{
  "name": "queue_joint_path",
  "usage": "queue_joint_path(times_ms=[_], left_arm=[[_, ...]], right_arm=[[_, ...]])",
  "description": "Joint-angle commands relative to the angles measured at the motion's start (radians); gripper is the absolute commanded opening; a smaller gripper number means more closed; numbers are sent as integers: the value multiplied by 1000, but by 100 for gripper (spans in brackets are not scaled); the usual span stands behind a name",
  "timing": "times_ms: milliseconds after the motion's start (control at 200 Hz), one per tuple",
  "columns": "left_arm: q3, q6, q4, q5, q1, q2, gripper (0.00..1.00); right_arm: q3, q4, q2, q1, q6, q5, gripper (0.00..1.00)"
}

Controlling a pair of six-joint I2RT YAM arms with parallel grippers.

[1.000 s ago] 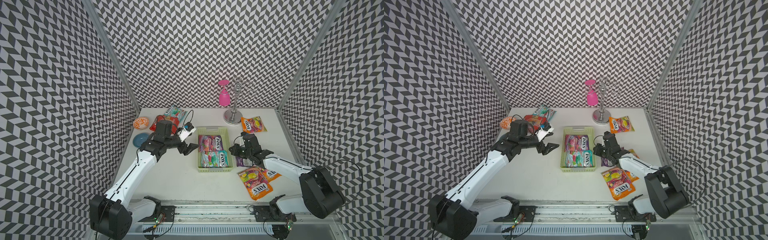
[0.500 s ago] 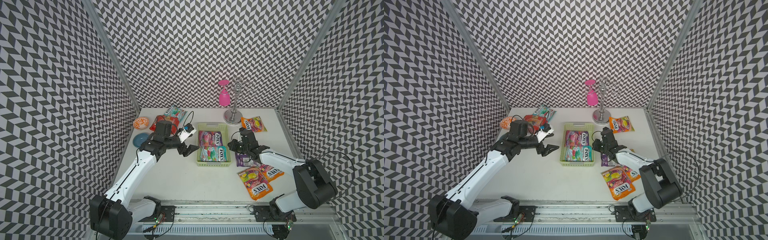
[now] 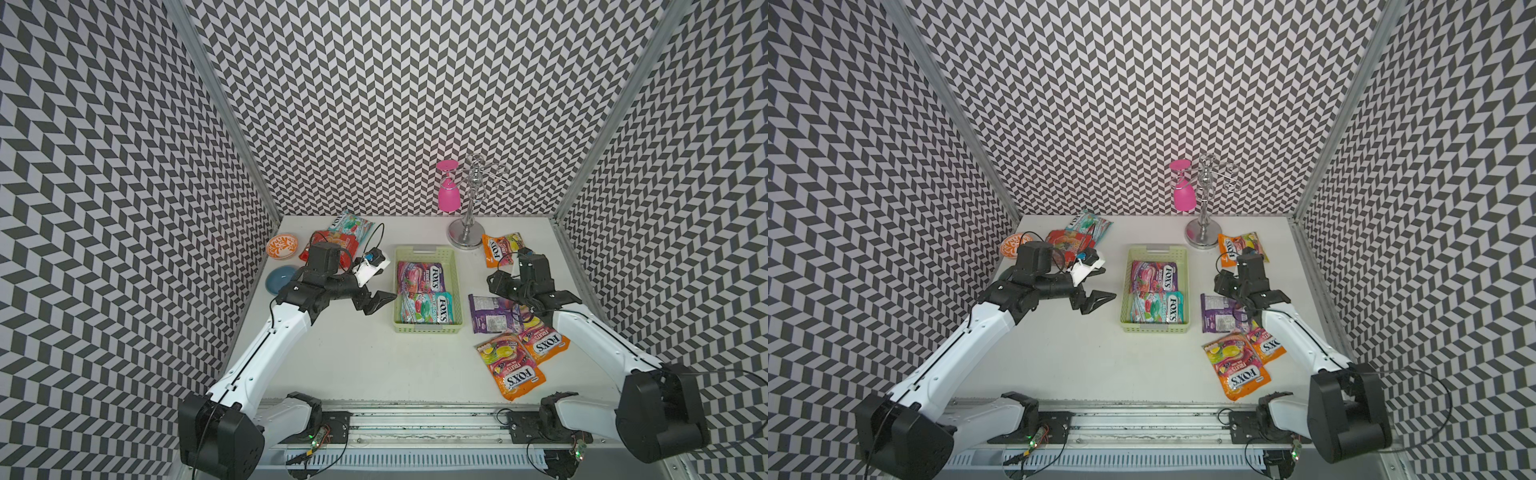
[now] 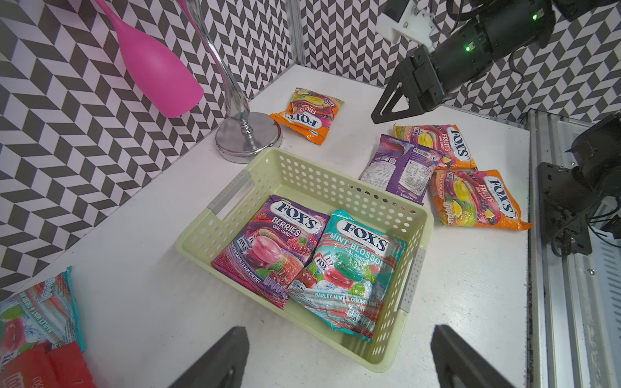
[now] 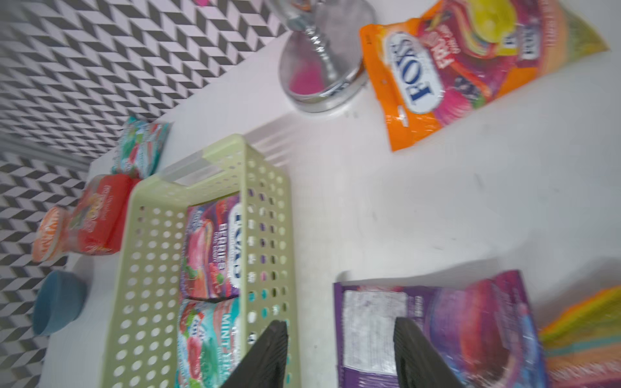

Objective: Put the candies in the basket
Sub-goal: Adjust the basket at the center of the board, then pick up the candy at the center of the board.

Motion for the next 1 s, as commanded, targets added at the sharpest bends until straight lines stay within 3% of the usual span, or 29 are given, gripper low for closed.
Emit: queue_joint_path(times_ms=[0,170,426,821,996], left_arm=[[-1,8,-18,35,13,-23,90],[2,8,-25,41,23,-23,90],[7,4,-25,46,25,-19,90],[-5,3,-11,51,28,-12,91],[-6,0,-6,63,30,-14,91]], right_arm=[[-51,-63,-31,-71,-57,33,60],[-91,-66,-22,-182,-88,-5,63],[-117,1,30,-205,-75,-99,70],[-175,33,92,-205,-88,-161,66],[-203,74,94,-205,-76,-178,59]])
